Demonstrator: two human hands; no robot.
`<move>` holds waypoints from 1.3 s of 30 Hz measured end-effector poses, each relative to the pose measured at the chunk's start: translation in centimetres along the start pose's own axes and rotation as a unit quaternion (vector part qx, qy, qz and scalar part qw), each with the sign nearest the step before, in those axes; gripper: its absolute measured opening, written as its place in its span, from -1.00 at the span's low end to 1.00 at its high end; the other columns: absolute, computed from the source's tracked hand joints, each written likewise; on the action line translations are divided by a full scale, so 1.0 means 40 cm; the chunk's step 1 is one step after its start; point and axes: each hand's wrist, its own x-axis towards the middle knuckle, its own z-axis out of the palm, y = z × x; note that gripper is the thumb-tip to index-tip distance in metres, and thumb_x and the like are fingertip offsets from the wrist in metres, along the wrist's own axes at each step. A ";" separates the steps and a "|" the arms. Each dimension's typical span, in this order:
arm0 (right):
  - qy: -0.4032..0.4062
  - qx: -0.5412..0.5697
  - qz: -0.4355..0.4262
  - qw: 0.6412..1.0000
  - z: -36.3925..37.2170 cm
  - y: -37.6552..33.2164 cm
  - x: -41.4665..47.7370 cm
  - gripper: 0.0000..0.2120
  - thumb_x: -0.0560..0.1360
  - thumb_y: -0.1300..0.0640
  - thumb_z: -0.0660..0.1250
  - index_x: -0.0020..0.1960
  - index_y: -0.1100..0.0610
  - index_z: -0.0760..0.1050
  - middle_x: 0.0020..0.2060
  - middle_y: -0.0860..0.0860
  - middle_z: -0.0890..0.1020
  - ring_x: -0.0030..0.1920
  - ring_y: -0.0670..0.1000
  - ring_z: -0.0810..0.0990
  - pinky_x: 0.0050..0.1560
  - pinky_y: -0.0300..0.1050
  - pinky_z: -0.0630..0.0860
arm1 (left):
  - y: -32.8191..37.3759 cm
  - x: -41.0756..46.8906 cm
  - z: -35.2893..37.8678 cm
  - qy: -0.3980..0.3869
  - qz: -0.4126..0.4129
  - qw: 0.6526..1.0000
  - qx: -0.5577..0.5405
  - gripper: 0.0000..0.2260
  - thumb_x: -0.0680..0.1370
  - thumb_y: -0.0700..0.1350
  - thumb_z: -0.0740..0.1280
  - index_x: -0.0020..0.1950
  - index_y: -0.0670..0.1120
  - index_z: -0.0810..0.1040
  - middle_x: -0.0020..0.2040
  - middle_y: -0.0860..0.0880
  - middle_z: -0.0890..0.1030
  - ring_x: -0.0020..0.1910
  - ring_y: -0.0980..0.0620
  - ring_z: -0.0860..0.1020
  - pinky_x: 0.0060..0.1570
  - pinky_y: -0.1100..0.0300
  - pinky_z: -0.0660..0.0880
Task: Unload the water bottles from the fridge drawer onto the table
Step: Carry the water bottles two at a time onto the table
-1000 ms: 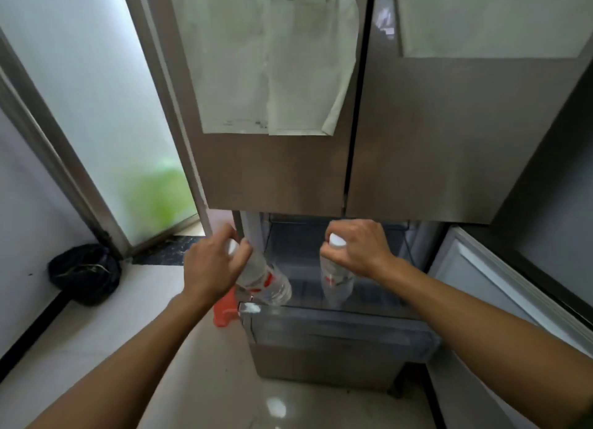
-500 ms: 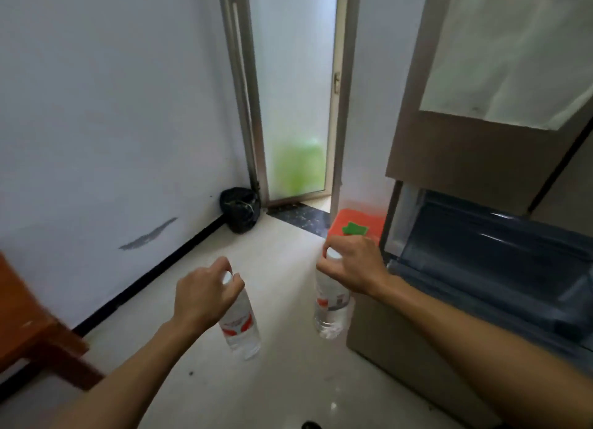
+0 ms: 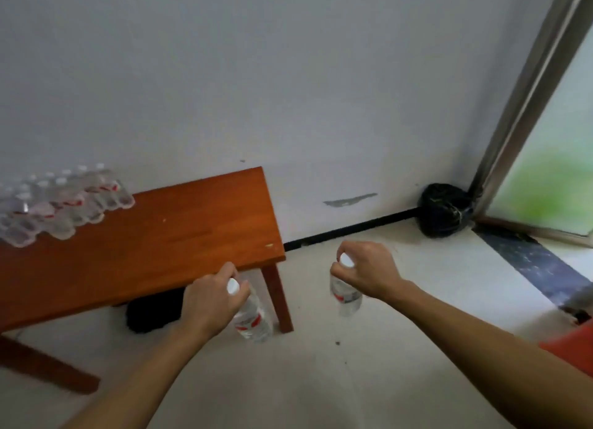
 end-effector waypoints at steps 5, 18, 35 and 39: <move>-0.044 0.034 -0.083 0.995 0.139 -0.214 0.233 -0.75 0.44 -0.17 0.33 -0.18 0.01 0.49 -0.33 -0.14 0.56 -0.34 -0.10 0.53 -0.33 -0.23 0.47 | -0.272 0.021 -0.084 0.026 -0.148 0.989 -0.007 -0.78 0.50 0.07 0.34 -0.23 0.03 0.37 -0.40 0.03 0.51 -0.40 0.00 0.49 -0.35 0.07 0.48; -0.121 0.019 -0.167 0.978 0.567 -0.791 0.605 -0.77 0.45 -0.14 0.29 -0.18 0.02 0.45 -0.33 -0.03 0.55 -0.36 -0.03 0.51 -0.40 -0.20 0.39 | -0.978 0.120 -0.248 0.009 -0.237 0.971 0.014 -0.83 0.56 0.09 0.28 -0.17 0.07 0.38 -0.35 0.10 0.50 -0.38 0.17 0.48 -0.43 0.36 0.27; -0.152 0.045 -0.193 0.968 1.023 -1.387 1.073 -0.80 0.47 -0.10 0.34 -0.14 0.02 0.48 -0.30 -0.06 0.55 -0.35 -0.09 0.50 -0.35 -0.26 0.44 | -1.826 0.487 -0.436 0.012 -0.233 0.968 0.091 -0.84 0.55 0.10 0.27 -0.11 0.04 0.39 -0.34 0.09 0.49 -0.39 0.16 0.46 -0.41 0.29 0.31; -0.178 0.062 -0.190 0.964 1.133 -1.514 1.182 -0.80 0.46 -0.12 0.37 -0.11 0.01 0.48 -0.25 -0.07 0.58 -0.28 -0.11 0.56 -0.30 -0.26 0.52 | -1.999 0.578 -0.451 -0.007 -0.228 0.970 0.081 -0.84 0.55 0.12 0.27 -0.09 0.06 0.40 -0.28 0.08 0.53 -0.32 0.15 0.49 -0.32 0.25 0.42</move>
